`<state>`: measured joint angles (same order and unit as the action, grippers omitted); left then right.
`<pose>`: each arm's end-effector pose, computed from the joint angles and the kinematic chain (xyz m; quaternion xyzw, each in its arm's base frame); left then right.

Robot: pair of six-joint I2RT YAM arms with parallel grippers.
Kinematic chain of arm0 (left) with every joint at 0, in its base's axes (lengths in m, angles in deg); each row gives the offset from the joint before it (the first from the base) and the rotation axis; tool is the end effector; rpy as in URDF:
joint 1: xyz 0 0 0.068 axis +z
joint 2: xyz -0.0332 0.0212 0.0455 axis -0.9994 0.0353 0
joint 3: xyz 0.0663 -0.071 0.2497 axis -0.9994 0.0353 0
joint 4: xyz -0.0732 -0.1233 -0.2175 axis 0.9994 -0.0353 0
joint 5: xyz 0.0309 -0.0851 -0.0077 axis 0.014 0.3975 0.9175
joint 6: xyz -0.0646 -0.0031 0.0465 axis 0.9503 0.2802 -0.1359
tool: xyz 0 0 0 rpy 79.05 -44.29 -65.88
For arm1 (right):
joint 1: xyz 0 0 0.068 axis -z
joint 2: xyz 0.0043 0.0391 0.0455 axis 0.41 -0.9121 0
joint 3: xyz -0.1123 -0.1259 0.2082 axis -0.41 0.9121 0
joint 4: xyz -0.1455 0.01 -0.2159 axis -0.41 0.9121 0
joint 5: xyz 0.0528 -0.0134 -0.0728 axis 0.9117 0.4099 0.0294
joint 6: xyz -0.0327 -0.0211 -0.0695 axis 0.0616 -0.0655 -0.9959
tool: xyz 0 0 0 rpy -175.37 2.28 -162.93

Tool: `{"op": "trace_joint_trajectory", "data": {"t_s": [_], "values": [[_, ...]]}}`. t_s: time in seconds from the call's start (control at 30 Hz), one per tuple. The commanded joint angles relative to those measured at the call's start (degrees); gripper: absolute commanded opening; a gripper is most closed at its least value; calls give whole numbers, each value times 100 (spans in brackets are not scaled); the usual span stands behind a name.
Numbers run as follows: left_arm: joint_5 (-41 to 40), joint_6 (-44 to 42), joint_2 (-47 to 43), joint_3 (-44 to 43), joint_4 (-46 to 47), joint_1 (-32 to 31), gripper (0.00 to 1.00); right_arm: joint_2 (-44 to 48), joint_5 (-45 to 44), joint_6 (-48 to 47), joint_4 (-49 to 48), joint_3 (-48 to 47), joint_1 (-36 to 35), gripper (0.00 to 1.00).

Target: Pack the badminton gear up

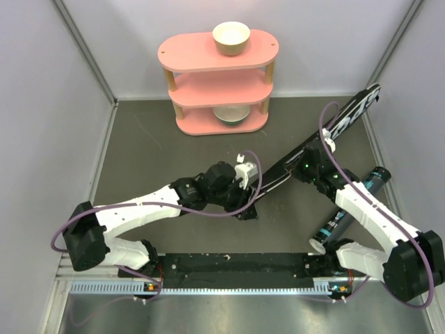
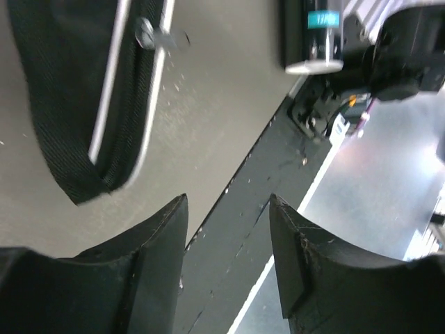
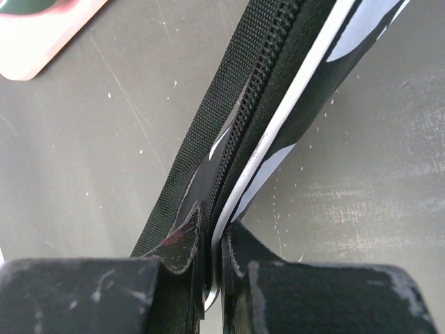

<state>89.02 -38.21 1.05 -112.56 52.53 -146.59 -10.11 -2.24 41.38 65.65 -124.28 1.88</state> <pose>0.1433 -0.2777 0.2390 0.2951 0.8444 -0.3997 0.2004 0.2471 0.0923 0.2256 0.2306 0.8743 0.1997 0.3776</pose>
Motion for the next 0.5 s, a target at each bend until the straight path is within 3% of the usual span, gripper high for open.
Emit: {"op": "trace_joint_trajectory", "data": {"t_s": [0.0,0.1,0.17,0.2,0.37,0.47], "values": [[-442,389,14,-604,194,156,54,324,105,-187,-240,-278,18,0],[-196,1022,401,-937,150,368,52,253,-9,138,59,-375,18,0],[-82,875,664,-1201,45,350,48,166,8,288,191,-419,0,0],[-186,412,744,-1455,-42,281,44,113,0,332,313,-567,26,0],[-2381,-1444,1078,-1905,-298,-387,32,-335,17,517,955,-964,9,0],[-3138,-2175,1306,-2300,-543,-730,38,-371,-79,561,1105,-1061,18,0]]}}
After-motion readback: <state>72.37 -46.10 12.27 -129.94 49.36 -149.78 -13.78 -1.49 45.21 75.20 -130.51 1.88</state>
